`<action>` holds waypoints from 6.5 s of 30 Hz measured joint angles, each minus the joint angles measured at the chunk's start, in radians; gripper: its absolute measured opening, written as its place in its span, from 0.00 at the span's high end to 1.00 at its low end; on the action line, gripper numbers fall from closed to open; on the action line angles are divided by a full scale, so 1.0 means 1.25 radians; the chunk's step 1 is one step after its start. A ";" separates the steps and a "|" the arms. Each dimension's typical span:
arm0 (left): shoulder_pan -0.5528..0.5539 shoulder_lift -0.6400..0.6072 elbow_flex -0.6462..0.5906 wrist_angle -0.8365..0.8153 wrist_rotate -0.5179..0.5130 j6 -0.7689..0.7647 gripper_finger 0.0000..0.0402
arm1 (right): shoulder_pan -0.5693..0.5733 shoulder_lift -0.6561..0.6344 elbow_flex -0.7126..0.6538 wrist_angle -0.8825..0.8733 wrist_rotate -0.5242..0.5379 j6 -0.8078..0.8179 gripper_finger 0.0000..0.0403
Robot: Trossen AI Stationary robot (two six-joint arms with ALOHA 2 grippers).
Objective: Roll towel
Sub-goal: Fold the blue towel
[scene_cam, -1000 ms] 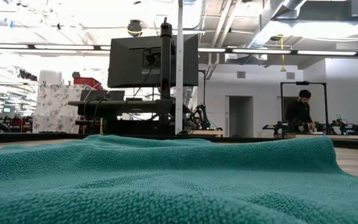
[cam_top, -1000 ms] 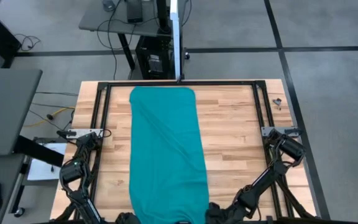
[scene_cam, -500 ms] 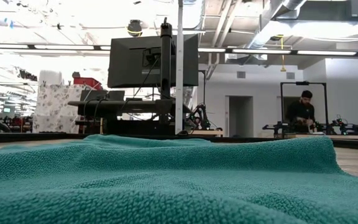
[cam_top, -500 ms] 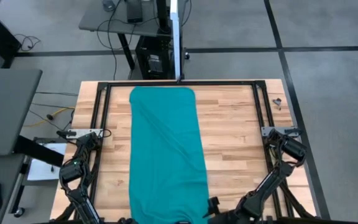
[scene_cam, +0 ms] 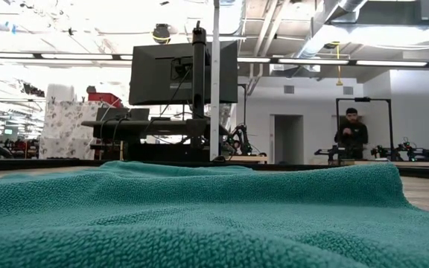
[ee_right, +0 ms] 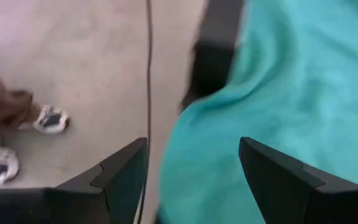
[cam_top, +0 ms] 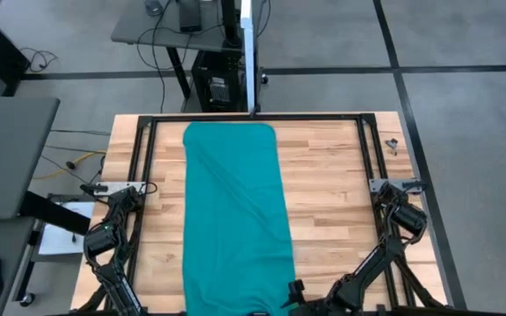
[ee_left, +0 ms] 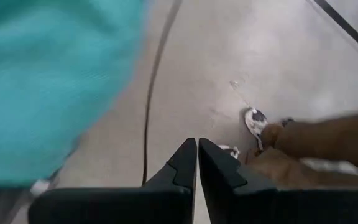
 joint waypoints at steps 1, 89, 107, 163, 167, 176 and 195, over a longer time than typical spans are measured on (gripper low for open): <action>0.006 -0.001 0.000 0.017 0.007 0.049 0.94 | -0.004 0.000 0.000 -0.005 0.002 0.000 0.38; 0.044 -0.053 -0.006 -0.369 0.062 0.218 0.98 | -0.108 0.016 0.100 -0.206 -0.091 0.112 1.00; 0.033 -0.055 0.005 -0.315 0.067 -0.092 0.57 | -0.120 0.015 0.100 -0.202 -0.146 0.131 1.00; 0.035 -0.054 -0.191 -0.018 -0.062 -0.537 0.56 | -0.131 0.014 0.101 -0.201 -0.163 0.160 1.00; 0.042 -0.054 -0.190 -0.016 -0.053 -0.495 0.62 | -0.131 0.014 0.101 -0.204 -0.163 0.160 1.00; 0.019 -0.058 -0.166 -0.083 0.028 -0.403 0.98 | -0.128 0.004 0.101 -0.228 -0.163 0.158 1.00; 0.009 -0.349 -0.106 -0.473 0.073 -0.289 1.00 | -0.113 -0.154 0.102 -0.403 -0.177 0.227 1.00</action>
